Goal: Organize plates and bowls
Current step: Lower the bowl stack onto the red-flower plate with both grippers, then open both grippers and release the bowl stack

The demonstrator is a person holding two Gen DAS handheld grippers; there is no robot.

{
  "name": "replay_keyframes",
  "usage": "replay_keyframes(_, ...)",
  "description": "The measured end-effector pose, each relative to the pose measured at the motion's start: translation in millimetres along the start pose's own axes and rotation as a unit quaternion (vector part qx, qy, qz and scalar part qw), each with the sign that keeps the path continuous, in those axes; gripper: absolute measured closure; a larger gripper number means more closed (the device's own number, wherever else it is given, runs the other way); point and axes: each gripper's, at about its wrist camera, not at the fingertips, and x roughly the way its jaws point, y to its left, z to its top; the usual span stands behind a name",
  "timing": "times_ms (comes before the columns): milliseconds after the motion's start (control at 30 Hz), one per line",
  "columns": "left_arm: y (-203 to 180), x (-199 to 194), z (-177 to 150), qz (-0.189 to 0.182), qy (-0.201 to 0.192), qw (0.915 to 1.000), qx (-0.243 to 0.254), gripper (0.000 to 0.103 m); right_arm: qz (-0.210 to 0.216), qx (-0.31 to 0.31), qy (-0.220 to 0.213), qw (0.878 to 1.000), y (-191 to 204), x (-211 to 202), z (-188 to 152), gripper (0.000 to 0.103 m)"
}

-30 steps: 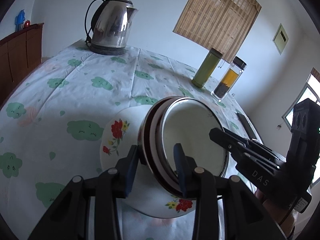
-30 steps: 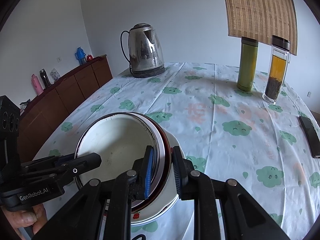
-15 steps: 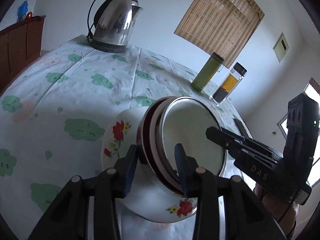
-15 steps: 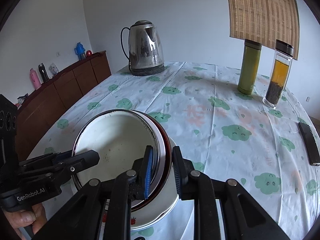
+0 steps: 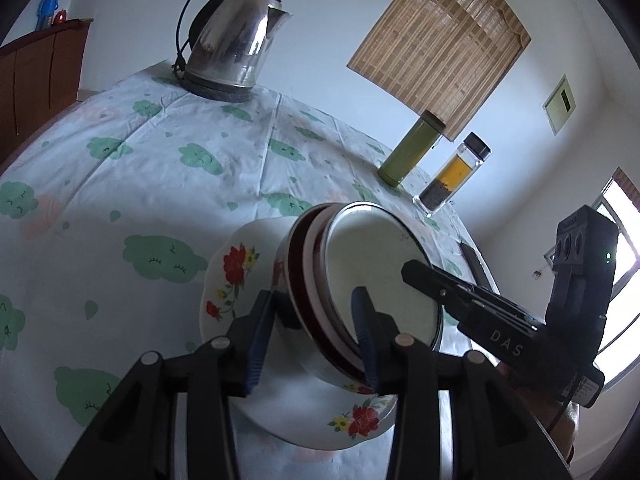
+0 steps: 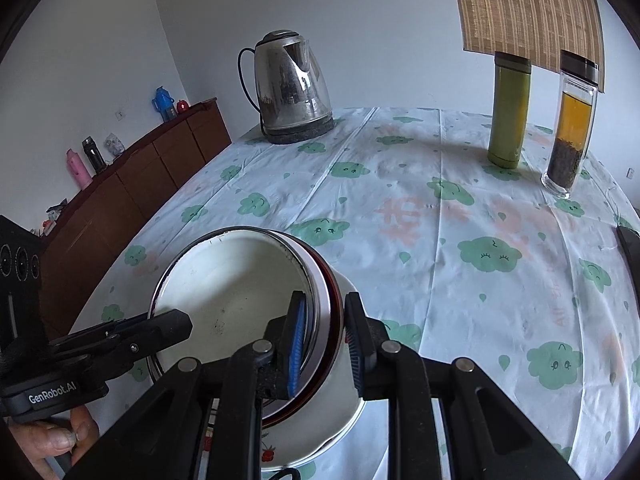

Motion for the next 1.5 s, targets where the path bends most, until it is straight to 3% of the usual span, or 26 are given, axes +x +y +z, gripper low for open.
replay_keyframes(300, 6.7, -1.1, 1.5, -0.012, -0.008, 0.9999, -0.009, 0.065, 0.023, 0.025, -0.001, 0.999, -6.4, 1.8, -0.1, 0.08)
replay_keyframes(600, 9.2, -3.4, 1.2, -0.016, -0.022, 0.9996, 0.002, 0.067, 0.018, 0.004, -0.016, 1.0, 2.1, -1.9, -4.2, 0.077)
replay_keyframes(933, 1.1, -4.8, -1.3, 0.017, -0.039, 0.9984, 0.037, 0.067, 0.009, -0.017, -0.021, 1.0, 8.0, -8.0, -9.5, 0.075)
replay_keyframes(1000, 1.0, -6.3, -2.0, 0.026, -0.045, 0.9979, 0.039, 0.061, 0.006, -0.021, -0.022, 1.0, 9.2, -9.3, -11.3, 0.074)
replay_keyframes(1233, -2.9, -8.0, -3.7, 0.046, -0.053, 0.9958, 0.058, 0.06, -0.005, -0.039, -0.025, 0.999, 15.4, -12.3, -15.9, 0.074)
replay_keyframes(1400, -3.0, -12.4, -3.6, 0.064, -0.068, 0.9936, 0.064, 0.047, -0.011, -0.049, -0.043, 0.998, 18.0, -17.0, -19.8, 0.07)
replay_keyframes(1500, -4.2, -16.6, -3.1, 0.074, -0.081, 0.9915, 0.069, 0.04, -0.019, -0.068, -0.072, 0.995, 23.6, -27.8, -21.6, 0.055)
